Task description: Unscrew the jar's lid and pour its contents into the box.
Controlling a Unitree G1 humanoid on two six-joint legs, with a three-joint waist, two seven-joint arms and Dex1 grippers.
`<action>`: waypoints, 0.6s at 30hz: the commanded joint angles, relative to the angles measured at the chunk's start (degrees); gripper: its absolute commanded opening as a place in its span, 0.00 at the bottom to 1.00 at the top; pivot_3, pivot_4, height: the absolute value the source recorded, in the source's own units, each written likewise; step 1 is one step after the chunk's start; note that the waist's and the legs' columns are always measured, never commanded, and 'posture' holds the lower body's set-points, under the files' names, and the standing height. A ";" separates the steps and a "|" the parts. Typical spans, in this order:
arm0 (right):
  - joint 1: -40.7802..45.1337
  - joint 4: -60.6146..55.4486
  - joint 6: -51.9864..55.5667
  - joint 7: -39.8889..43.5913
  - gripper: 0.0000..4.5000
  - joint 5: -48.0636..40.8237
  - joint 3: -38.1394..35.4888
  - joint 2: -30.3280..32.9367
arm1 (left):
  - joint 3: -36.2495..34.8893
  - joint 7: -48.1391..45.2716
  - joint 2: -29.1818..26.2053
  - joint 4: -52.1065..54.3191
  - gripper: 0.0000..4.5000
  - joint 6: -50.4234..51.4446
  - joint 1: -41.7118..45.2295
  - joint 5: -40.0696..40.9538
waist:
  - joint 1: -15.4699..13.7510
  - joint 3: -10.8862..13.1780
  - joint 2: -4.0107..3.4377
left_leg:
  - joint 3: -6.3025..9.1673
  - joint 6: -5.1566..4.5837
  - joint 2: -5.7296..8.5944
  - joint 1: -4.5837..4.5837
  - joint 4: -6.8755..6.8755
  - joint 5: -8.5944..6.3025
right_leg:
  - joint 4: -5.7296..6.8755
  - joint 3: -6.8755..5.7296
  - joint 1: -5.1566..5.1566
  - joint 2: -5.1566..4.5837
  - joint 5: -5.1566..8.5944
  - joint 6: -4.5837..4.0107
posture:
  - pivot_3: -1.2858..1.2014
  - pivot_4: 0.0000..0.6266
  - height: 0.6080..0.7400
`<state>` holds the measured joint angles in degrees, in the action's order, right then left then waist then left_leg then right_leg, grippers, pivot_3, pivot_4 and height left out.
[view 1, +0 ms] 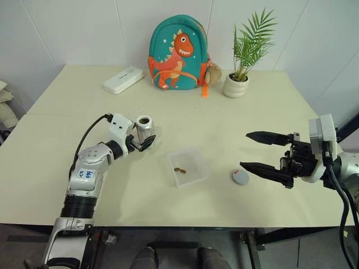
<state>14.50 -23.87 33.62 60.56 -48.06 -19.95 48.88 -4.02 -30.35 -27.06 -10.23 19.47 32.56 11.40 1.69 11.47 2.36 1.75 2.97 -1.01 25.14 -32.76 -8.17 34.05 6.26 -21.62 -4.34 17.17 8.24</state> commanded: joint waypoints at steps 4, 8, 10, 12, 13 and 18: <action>0.11 0.41 -0.21 1.16 1.00 0.10 -1.01 2.05 | -4.51 -4.18 -6.11 5.10 1.00 2.75 -2.00 2.74 | 0.08 0.00 0.00 | -0.01 0.00 0.00 0.00 0.12 0.00 | -0.09 -0.01 0.00 -0.04 0.01 -0.01 | 0.52 0.24 1.00; -1.27 0.77 0.16 2.35 1.00 0.01 -1.73 3.75 | -5.83 -11.96 -10.78 6.27 1.00 4.37 -4.07 6.91 | 0.07 0.00 0.00 | -0.04 0.00 -0.01 -0.06 0.38 0.00 | -0.15 -0.02 -0.06 -0.06 0.06 -0.11 | 0.52 0.24 1.00; -1.40 1.31 0.17 2.82 1.00 0.17 -1.80 4.59 | -5.26 -18.35 -12.50 7.77 1.00 6.15 -5.62 10.44 | 0.01 0.00 -0.01 | -0.07 0.00 -0.02 -0.06 0.45 0.00 | -0.18 -0.06 -0.07 -0.13 0.11 -0.20 | 0.52 0.24 1.00; -1.49 1.60 0.05 3.47 1.00 0.41 -1.83 5.34 | -5.13 -24.02 -14.13 8.81 1.00 6.67 -7.22 13.07 | -0.08 0.00 -0.01 | -0.19 0.00 -0.02 -0.03 0.56 0.00 | -0.26 -0.06 -0.09 -0.22 0.15 -0.28 | 0.52 0.24 1.00; -1.60 1.88 -0.03 3.81 1.00 0.33 -2.22 5.74 | -6.26 -25.30 -14.56 7.70 1.00 6.05 -7.02 13.90 | -0.09 0.00 -0.01 | -0.28 0.00 -0.03 -0.04 0.62 0.00 | -0.28 -0.06 -0.09 -0.28 0.20 -0.36 | 0.52 0.24 1.00; -1.71 5.43 -0.84 5.28 1.00 1.60 -4.78 8.55 | -10.18 -35.46 -20.24 -5.89 1.00 0.16 -2.03 15.43 | 0.07 0.00 0.00 | -0.50 0.00 -0.19 0.03 0.75 0.00 | -0.34 -0.09 -0.29 -0.27 0.23 -0.44 | 0.52 0.24 1.00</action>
<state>12.59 -19.33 33.81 65.14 -46.71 -21.78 56.17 -11.94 -63.15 -45.90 -14.16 22.06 28.08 25.64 1.76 11.47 2.35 1.18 2.97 -1.22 25.17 -31.99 -8.17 33.72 6.20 -21.94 -4.59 17.41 7.78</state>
